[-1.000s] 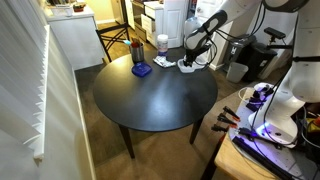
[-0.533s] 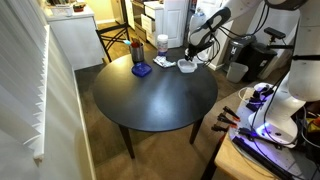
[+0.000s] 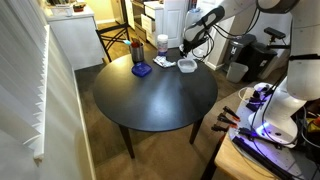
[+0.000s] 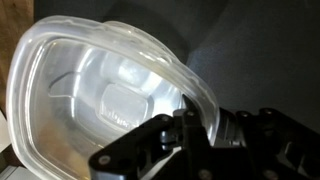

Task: Stack the lunchboxes

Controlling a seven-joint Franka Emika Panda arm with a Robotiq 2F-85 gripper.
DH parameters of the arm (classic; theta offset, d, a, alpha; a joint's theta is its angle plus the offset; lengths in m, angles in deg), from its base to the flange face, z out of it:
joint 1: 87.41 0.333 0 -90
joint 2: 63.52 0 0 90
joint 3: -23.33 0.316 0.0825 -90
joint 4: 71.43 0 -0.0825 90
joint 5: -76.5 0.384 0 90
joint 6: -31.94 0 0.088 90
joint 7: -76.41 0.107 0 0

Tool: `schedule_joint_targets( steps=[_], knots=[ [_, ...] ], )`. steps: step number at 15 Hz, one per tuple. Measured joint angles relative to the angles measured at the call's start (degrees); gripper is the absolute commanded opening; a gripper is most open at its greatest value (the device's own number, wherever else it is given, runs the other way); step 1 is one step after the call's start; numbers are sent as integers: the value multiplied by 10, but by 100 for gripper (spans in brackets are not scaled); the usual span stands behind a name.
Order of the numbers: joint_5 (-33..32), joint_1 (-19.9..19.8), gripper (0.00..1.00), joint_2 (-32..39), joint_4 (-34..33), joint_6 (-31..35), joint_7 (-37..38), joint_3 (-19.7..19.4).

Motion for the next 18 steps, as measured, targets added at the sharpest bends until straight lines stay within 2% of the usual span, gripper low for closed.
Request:
schedule_joint_targets(
  steps=[8,12,18],
  knots=[
    [52,-31,1,147,-179,-110,-64,48],
    [58,-36,1,217,-248,-171,-64,47],
    [58,-40,1,246,-297,-208,-64,38]
  ],
)
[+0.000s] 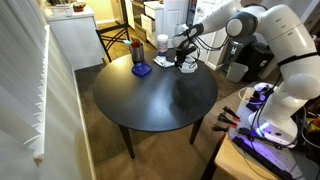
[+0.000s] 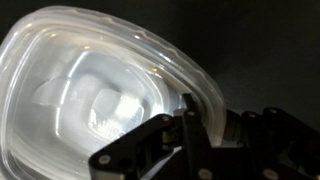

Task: Stack the lunchboxes

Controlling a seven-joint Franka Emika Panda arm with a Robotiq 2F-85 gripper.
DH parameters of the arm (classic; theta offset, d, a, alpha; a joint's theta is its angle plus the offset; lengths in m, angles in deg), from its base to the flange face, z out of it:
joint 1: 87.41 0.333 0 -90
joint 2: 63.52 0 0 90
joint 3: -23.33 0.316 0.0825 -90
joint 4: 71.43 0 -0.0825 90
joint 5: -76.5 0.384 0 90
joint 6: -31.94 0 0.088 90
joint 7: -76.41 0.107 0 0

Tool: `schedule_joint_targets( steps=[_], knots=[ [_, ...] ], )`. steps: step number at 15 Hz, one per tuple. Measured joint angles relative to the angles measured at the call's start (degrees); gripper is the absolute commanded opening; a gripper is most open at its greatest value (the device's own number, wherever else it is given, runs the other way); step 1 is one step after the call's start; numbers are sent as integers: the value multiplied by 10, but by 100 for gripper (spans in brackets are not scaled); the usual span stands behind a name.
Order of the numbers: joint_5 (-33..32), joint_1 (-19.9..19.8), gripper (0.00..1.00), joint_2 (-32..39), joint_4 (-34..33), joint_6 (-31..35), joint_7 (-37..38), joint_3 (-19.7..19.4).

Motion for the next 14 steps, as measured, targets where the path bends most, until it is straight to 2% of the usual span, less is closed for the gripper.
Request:
schedule_joint_targets(
  steps=[5,11,12,14],
  knots=[
    [0,-6,1,3,-2,-19,2,-17],
    [0,-38,1,3,-1,-22,2,-25],
    [0,-41,23,3,-1,-22,2,-26],
    [0,-43,37,3,-1,-22,4,-26]
  ],
)
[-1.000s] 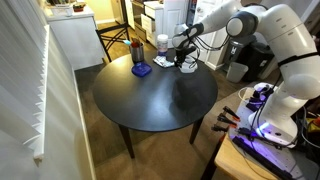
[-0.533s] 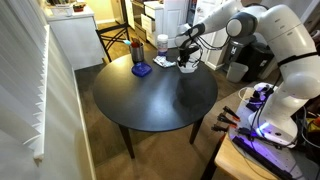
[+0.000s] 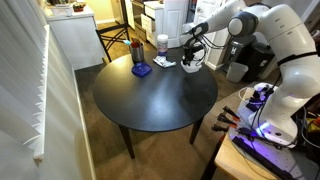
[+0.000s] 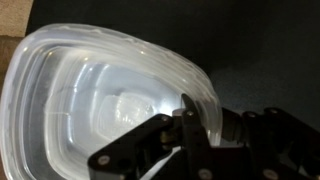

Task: Stack the lunchboxes

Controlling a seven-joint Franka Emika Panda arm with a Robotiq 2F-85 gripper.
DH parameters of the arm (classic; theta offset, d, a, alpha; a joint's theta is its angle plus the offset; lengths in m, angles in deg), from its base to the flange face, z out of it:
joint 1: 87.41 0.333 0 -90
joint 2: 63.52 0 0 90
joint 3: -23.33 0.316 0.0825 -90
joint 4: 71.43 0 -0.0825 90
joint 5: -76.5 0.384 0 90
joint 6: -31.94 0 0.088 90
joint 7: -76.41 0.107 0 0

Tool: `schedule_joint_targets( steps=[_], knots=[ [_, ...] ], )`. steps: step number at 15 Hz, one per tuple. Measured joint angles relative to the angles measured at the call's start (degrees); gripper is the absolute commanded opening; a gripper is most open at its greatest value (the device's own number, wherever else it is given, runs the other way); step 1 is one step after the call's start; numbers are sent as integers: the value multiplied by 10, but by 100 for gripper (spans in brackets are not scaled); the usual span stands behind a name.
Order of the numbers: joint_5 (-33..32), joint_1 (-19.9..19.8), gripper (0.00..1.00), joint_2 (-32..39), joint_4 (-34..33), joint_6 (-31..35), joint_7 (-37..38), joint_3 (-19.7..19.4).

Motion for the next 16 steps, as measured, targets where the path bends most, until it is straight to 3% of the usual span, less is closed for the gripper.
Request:
schedule_joint_targets(
  steps=[9,11,16],
  knots=[
    [0,6,94,-5,0,0,-12,22],
    [0,10,99,-17,4,0,-34,35],
    [-3,34,100,-74,30,1,-70,52]
  ],
)
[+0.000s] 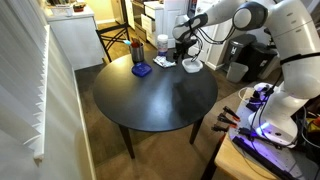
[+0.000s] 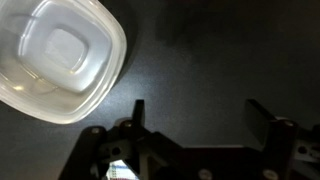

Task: Stack the lunchboxes

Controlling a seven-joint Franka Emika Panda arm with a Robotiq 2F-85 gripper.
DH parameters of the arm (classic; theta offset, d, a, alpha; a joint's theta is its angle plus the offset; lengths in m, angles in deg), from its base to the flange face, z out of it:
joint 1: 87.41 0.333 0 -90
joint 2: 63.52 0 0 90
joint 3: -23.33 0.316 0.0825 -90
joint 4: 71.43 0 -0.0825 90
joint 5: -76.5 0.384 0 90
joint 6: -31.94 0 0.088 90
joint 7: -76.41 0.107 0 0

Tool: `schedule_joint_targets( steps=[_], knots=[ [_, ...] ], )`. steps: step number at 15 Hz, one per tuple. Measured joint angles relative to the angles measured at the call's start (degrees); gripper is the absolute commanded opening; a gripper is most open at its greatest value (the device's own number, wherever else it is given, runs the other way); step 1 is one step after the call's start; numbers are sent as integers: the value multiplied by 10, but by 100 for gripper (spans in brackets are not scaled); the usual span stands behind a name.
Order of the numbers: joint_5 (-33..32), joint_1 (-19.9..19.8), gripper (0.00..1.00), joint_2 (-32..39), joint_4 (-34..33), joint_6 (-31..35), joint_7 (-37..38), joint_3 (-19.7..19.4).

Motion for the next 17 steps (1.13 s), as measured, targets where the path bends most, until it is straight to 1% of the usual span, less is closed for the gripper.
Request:
schedule_joint_targets(
  steps=[4,9,17],
  knots=[
    [-1,25,100,-37,18,0,-2,2],
    [-1,44,100,-53,32,0,-2,3],
    [-1,48,100,-54,35,0,-2,3]
  ],
)
